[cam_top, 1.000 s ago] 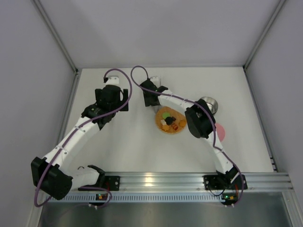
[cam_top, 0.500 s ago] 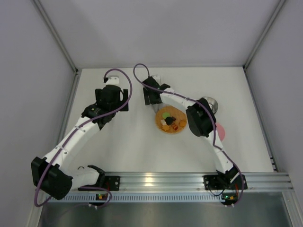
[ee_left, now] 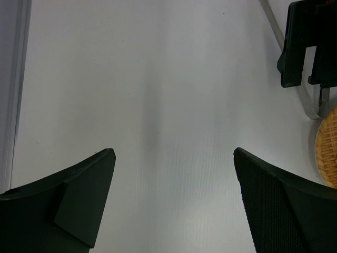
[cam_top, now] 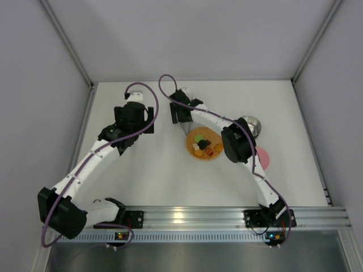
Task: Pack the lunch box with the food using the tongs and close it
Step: Pick up the clamp at the center of the board.
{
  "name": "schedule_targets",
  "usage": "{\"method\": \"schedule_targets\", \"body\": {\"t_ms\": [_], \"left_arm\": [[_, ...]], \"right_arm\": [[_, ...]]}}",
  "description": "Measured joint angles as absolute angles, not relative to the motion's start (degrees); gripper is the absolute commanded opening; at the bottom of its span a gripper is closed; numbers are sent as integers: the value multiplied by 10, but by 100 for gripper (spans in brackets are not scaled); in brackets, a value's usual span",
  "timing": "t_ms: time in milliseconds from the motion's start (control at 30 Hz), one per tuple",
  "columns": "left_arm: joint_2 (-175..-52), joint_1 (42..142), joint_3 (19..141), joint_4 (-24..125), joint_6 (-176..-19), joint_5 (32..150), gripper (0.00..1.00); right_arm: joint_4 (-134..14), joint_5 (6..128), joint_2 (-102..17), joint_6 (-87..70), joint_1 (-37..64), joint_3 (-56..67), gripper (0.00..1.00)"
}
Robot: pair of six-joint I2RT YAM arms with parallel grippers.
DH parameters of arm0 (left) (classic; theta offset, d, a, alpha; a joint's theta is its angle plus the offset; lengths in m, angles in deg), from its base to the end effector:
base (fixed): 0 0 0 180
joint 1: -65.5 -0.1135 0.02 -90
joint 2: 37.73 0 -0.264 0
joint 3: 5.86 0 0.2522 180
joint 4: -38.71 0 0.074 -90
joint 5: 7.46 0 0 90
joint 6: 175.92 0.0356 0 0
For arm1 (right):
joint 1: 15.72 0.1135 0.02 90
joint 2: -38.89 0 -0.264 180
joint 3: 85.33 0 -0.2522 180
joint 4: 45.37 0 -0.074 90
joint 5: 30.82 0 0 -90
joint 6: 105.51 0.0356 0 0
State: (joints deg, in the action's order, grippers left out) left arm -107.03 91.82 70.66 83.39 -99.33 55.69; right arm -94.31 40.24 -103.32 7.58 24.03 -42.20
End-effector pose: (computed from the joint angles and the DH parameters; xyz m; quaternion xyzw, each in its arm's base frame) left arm 0.2409 -0.1012 0.3278 -0.0041 0.8782 0.0495 0.4756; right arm 0.4246 0.3381 0.1644 -0.0861 0.9362 0.0241 0.3398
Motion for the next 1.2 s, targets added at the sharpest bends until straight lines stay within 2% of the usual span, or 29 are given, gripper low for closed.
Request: {"method": "schedule_targets", "body": {"t_ms": [100,133,167,267,467,1200], "left_arm": [[-1070,918,707,834,-993,557,99],[-1070,918,707,834,-993,557,99],[-1070,918,707,834,-993,557,99],[-1071,918,706,834,-993,557,99],[-1074,918,706,834,-993,557,99],[-1076,918,706,838,-995,556,99]], "right_arm": [[-942,409,-1033,76,239,-422,64],[-942,409,-1033,75,239,-422,55],[-942,410,-1033,74,239,-421,51],[-929,409,-1029,72,238,-409,41],[-914,404,-1010,68,235,-379,37],[-925,387,-899,25,219,-330,37]]}}
